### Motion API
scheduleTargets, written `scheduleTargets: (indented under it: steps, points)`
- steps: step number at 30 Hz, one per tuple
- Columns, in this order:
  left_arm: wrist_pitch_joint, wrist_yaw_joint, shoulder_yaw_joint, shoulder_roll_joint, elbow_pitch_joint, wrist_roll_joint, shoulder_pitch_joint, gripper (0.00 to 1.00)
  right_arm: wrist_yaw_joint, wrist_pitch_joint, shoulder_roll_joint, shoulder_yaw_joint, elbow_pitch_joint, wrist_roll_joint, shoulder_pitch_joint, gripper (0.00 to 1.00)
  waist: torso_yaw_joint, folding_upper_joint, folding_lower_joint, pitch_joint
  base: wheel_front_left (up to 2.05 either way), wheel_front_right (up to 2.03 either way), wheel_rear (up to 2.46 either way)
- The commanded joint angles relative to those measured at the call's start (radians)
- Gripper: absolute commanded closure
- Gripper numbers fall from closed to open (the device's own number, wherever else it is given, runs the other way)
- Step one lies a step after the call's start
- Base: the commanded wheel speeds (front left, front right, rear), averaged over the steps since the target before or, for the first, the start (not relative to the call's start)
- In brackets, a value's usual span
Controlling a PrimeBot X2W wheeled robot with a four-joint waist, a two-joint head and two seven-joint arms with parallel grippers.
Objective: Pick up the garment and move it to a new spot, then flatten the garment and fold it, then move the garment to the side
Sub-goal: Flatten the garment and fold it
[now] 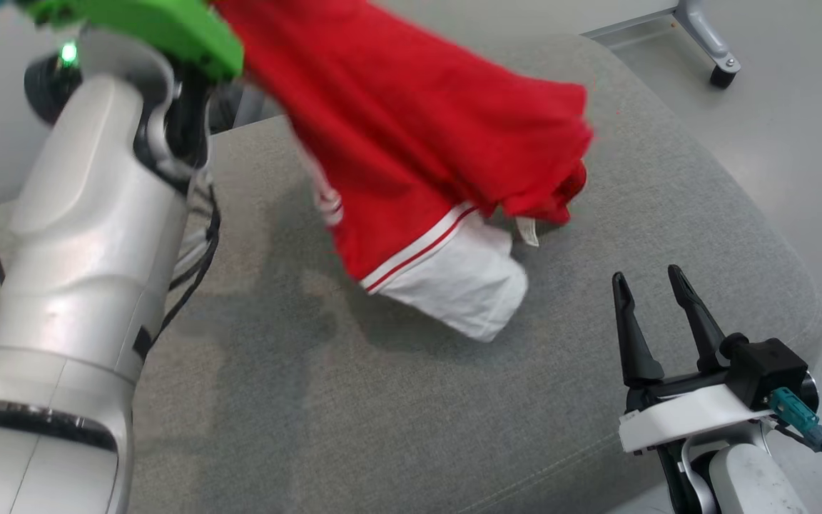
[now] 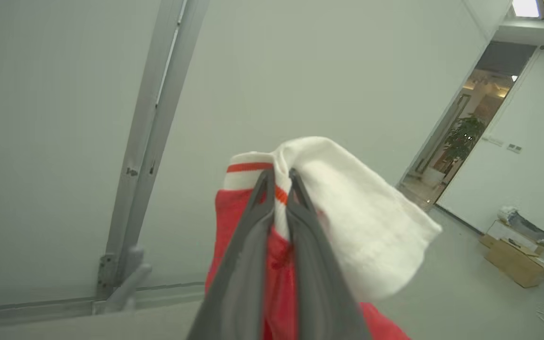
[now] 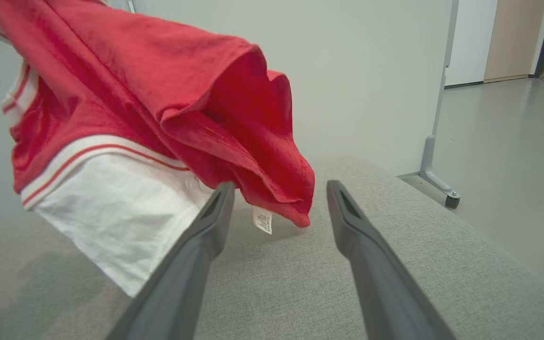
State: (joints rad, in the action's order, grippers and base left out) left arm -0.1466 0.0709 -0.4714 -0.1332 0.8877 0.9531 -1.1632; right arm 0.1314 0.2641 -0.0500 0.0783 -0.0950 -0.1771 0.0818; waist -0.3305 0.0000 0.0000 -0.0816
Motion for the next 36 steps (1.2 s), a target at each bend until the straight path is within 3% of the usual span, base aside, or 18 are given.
scheduleTargets:
  steps: [1, 6, 7, 8, 9, 14, 20, 22, 26, 31, 36]
  points:
    - [-0.012, 0.004, 0.007, -0.016, 0.029, 0.012, 0.043, 1.00, -0.001, 0.000, -0.001, 0.002, 0.004, -0.008, -0.008, 0.00, 0.004, 0.0000, 0.0000, -0.010, 0.00, 0.00, 0.00]
    - [-0.083, -0.039, 0.034, -0.084, 0.130, 0.021, 0.153, 1.00, -0.001, 0.000, -0.001, 0.023, 0.000, -0.009, 0.003, 0.00, 0.009, 0.0000, 0.0000, -0.042, 0.00, 0.00, 0.00]
    - [-0.094, -0.049, 0.036, -0.098, 0.142, 0.010, 0.162, 0.92, -0.001, 0.000, -0.001, 0.026, -0.001, -0.008, 0.008, 0.00, 0.009, 0.0000, 0.0000, -0.048, 0.00, 0.00, 0.00]
    - [-0.103, -0.055, 0.043, -0.109, 0.152, 0.005, 0.170, 0.50, -0.001, 0.000, -0.001, 0.027, -0.002, -0.006, 0.010, 0.00, 0.011, 0.0000, 0.0000, -0.052, 0.00, 0.00, 0.00]
    - [-0.109, -0.062, 0.046, -0.121, 0.159, -0.008, 0.173, 0.00, -0.001, 0.000, -0.001, 0.027, -0.001, -0.005, 0.013, 0.00, 0.013, 0.0000, 0.0000, -0.056, 0.00, 0.00, 0.00]
    - [-0.121, -0.060, 0.094, -0.180, 0.095, -0.083, 0.176, 0.00, -0.001, 0.000, -0.001, 0.025, -0.001, 0.006, 0.010, 0.00, 0.034, 0.0000, 0.0000, -0.059, 0.00, 0.00, 0.00]
    - [-0.117, -0.051, 0.187, -0.182, -0.073, -0.188, 0.301, 0.00, -0.001, 0.000, -0.001, 0.024, -0.002, 0.010, -0.006, 0.00, 0.064, 0.0000, 0.0000, -0.045, 0.00, 0.00, 0.00]
    - [-0.117, -0.054, 0.229, -0.162, -0.134, -0.199, 0.374, 0.00, -0.001, 0.000, -0.001, 0.022, -0.005, 0.014, -0.015, 0.00, 0.078, 0.0000, 0.0000, -0.036, 0.00, 0.00, 0.00]
    - [-0.117, -0.071, 0.266, -0.070, -0.225, -0.194, 0.556, 0.00, -0.001, 0.000, -0.001, 0.016, -0.004, 0.021, -0.029, 0.00, 0.106, 0.0000, 0.0000, -0.026, 0.00, 0.00, 0.00]
    - [-0.093, -0.093, 0.234, 0.030, -0.266, -0.146, 0.719, 0.00, -0.001, 0.000, -0.001, 0.010, 0.003, 0.030, -0.029, 0.00, 0.132, 0.0000, 0.0000, -0.037, 0.00, 0.00, 0.00]
    - [-0.023, -0.083, 0.187, 0.071, -0.256, -0.084, 0.773, 0.00, -0.001, 0.000, -0.001, 0.019, 0.005, 0.037, -0.012, 0.00, 0.134, 0.0000, 0.0000, -0.057, 0.00, 0.00, 0.00]
